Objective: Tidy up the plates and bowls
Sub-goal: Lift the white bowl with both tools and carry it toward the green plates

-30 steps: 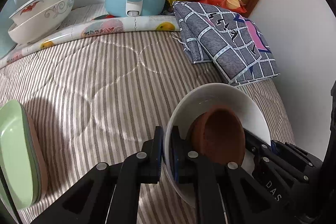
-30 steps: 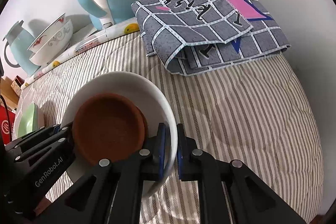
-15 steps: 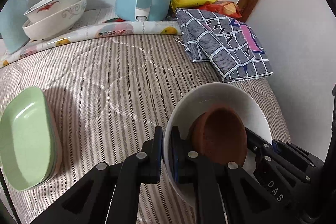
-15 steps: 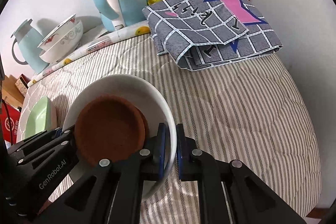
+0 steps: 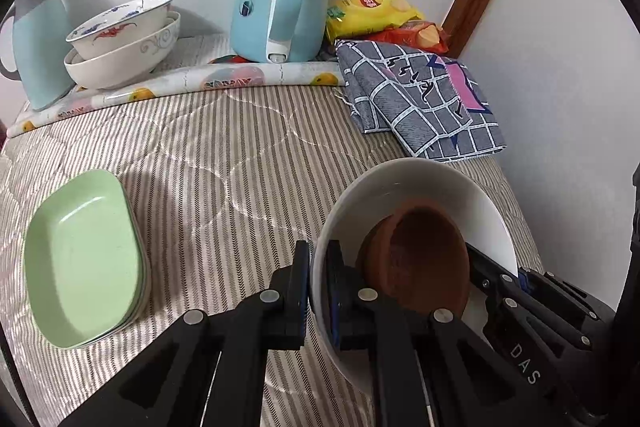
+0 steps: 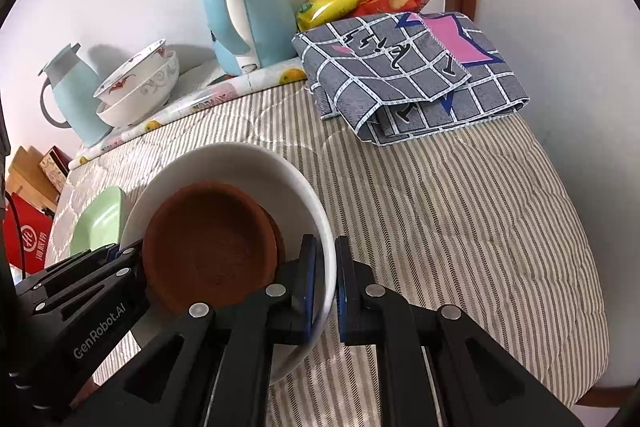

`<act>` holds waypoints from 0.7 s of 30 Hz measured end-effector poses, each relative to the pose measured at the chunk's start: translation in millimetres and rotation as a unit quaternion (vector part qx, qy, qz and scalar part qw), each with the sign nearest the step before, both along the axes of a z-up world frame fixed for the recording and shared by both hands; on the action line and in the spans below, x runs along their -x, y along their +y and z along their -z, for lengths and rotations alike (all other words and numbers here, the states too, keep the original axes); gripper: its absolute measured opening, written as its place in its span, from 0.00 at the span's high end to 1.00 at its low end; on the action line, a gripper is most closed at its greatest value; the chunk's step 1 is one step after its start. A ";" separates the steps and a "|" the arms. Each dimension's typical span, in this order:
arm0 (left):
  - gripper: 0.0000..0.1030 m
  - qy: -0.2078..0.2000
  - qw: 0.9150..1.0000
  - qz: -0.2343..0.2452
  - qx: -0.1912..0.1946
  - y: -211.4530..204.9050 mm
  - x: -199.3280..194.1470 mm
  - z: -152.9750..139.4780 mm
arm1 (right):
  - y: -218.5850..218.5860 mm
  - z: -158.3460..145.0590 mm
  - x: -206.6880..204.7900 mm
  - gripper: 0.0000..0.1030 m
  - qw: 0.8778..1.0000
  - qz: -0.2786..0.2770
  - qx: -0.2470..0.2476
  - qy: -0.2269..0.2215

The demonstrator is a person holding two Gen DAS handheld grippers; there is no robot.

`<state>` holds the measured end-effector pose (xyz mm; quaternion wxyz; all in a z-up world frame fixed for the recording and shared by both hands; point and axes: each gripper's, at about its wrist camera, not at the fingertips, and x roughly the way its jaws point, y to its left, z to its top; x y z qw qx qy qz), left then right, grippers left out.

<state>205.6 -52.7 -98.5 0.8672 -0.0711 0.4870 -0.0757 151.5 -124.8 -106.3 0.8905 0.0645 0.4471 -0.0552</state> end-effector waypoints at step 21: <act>0.92 -0.013 1.000 0.011 -0.001 35.2 11.6 -18.8 | 34.9 -12.6 11.5 0.92 1.000 0.014 -0.004 -0.017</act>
